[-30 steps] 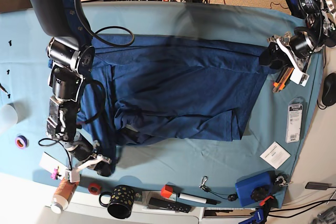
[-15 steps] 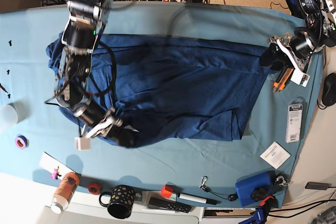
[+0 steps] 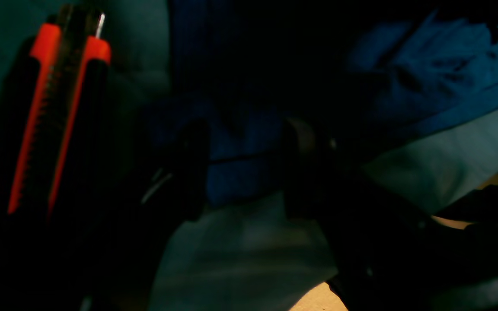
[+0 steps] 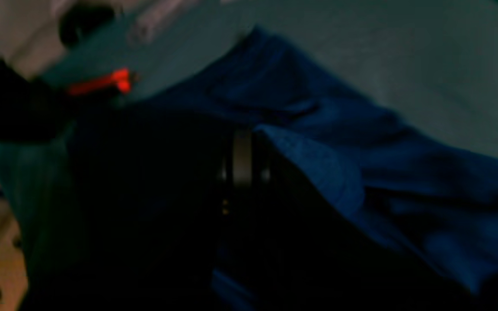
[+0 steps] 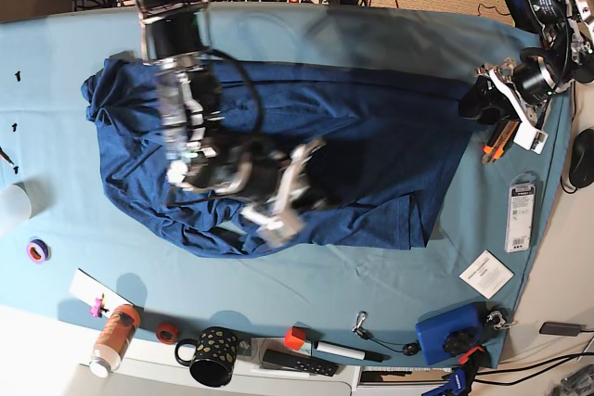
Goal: Layout the t-shirt on the table in an organized manner, then fold the t-shirt properly
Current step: 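Drag the held hem across the shirt toward the collar with right gripper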
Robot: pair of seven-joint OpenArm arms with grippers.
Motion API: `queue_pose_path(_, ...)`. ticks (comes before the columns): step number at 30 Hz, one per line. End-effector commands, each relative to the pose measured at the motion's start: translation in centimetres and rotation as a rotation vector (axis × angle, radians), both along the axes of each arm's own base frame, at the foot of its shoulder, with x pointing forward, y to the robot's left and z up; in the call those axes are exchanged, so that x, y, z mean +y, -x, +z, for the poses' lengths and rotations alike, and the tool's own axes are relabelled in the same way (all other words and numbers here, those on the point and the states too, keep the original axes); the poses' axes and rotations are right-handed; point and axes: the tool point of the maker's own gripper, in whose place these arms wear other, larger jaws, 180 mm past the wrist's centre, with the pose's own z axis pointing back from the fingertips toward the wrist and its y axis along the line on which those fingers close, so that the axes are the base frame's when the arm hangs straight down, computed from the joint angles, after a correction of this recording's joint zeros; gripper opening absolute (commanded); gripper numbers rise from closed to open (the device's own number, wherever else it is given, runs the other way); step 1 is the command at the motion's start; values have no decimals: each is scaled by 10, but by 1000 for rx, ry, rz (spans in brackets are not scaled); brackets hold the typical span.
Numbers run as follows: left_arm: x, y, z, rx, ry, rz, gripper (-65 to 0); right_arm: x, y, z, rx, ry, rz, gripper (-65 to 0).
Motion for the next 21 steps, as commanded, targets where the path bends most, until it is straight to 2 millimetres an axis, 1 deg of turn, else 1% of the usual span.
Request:
queue_pose_path(1, 3, -7, 12, -47, 1, 0, -373, 15, -5, 23, -60, -53, 24, -650)
queue_pose_path(5, 3, -7, 12, -47, 1, 0, -373, 47, 10, 26, -60, -65, 95, -650)
queue_pose_path(9, 3, -7, 12, -47, 1, 0, -373, 67, 20, 27, -61, -67, 139, -650)
queue_pose_path(12, 3, -7, 12, -47, 1, -1, -373, 70, 23, 24, -54, -48, 154, -650)
queue_pose_path(21, 3, -7, 12, -47, 1, 0, -373, 62, 31, 4, 8, 62, 177, -650)
